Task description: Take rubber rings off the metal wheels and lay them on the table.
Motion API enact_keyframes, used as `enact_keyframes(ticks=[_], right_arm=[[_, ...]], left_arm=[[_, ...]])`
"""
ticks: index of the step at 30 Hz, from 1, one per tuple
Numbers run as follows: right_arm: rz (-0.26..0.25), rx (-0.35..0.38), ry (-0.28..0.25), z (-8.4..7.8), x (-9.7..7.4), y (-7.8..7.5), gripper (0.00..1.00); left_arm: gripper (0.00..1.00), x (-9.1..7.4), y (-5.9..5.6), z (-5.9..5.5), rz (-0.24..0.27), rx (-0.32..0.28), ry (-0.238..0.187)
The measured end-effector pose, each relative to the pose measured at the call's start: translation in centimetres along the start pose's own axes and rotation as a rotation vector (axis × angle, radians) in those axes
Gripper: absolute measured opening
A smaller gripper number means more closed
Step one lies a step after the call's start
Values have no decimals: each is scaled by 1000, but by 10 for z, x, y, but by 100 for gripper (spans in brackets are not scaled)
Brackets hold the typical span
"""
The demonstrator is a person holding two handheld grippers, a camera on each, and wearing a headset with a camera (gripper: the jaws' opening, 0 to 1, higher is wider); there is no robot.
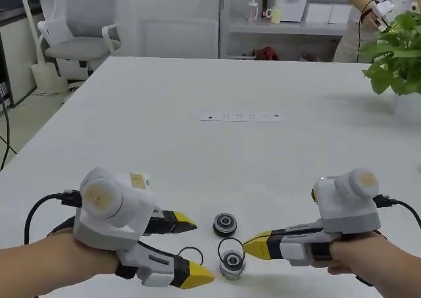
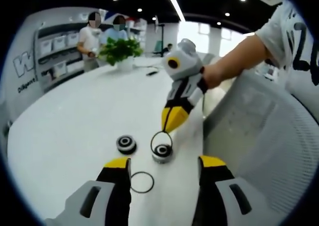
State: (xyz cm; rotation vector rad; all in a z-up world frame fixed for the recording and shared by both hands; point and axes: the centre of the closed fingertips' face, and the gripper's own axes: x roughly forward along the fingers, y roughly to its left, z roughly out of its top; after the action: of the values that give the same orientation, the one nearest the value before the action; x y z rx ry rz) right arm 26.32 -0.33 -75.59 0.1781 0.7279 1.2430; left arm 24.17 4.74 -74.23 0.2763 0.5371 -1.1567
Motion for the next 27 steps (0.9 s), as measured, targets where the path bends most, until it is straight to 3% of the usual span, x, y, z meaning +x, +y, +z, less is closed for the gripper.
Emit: enact_keyframes(ticks=[9,27], right_arm=[[19,3,-8,10,7,4,0],[50,7,-28,27,33,12,0]], left_arm=[[63,-9,7,-1,23,-19,-21],[70,-30,19,-17,69,-52,-30]])
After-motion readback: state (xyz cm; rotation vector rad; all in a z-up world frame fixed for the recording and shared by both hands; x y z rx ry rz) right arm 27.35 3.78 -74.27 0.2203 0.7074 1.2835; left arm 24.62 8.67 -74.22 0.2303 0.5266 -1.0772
